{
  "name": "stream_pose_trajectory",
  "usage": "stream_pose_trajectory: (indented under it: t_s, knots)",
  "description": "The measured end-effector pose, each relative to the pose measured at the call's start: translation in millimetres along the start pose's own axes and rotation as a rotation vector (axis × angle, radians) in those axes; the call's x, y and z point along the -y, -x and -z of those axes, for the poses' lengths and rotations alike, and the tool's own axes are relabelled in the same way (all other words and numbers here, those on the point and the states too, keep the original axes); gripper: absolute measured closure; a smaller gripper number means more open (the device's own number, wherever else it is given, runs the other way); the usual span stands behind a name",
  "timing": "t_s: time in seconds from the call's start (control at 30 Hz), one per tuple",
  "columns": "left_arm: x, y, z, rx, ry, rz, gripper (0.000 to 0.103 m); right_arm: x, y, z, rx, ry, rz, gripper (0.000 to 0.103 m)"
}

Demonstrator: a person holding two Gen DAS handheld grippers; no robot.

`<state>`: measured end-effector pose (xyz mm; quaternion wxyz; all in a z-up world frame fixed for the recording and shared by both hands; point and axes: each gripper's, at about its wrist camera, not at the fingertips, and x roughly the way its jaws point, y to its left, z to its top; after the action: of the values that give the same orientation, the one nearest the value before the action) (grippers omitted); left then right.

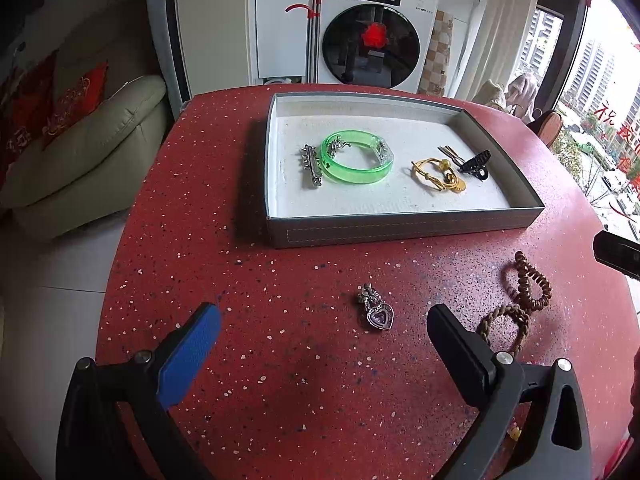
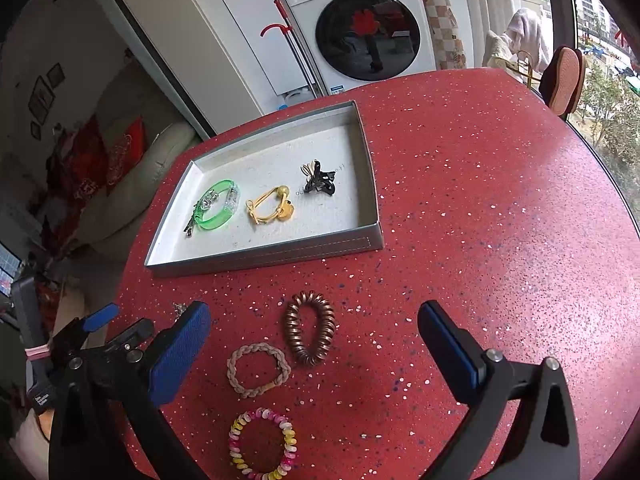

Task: Organize jewelry
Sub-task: 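Move both tools back over the heart pendant and coil hair tie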

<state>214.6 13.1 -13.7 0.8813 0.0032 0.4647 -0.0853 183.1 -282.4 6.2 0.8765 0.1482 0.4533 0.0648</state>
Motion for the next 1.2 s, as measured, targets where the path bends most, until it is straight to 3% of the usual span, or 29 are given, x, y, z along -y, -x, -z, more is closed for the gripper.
stream_pose_trajectory:
  t_s: [0.6, 0.9, 1.1, 1.2]
  knots:
    - [-2.1, -11.4, 21.5, -0.068, 0.023, 0.016, 0.0, 21.2, -8.1, 37.0, -0.074, 0.048, 0.101, 0.0]
    - [10.0, -22.1, 17.5, -0.072, 0.034, 0.0, 0.0, 19.0, -20.4, 34.8, -0.08, 0.03, 0.134, 0.0]
    - [21.3, -31.4, 12.4, -0.068, 0.016, -0.021, 0.0, 14.8, -30.0, 28.2, -0.077, 0.034, 0.146, 0.01]
    - [25.8, -35.1, 11.0, -0.07, 0.002, -0.03, 0.0, 10.3, -36.3, 25.0, -0.08, 0.039, 0.134, 0.021]
